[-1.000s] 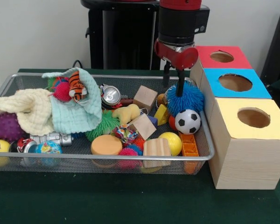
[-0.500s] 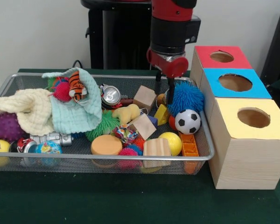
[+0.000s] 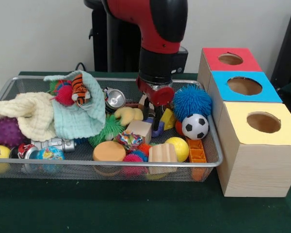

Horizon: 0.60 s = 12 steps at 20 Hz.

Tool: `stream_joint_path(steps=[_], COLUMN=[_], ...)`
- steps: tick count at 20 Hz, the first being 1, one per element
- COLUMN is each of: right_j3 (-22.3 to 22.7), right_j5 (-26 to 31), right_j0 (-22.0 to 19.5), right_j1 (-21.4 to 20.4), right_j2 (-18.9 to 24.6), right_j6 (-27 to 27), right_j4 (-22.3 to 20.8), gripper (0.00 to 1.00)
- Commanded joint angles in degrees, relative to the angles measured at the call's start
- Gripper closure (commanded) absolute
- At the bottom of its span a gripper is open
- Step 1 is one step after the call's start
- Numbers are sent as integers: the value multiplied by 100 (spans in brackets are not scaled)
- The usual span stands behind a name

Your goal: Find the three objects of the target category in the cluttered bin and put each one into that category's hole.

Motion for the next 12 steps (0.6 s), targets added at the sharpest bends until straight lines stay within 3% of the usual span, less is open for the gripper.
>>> stream_joint_path(steps=[1, 8, 12], right_j3=[-364, -144, -391], right_j5=[-15, 55, 107], right_j0=[-147, -155, -494], right_j1=[515, 360, 321], right_j2=[579, 595, 503], right_j6=[861, 913, 437], right_j4=[-94, -110, -506], gripper=[0, 0, 0])
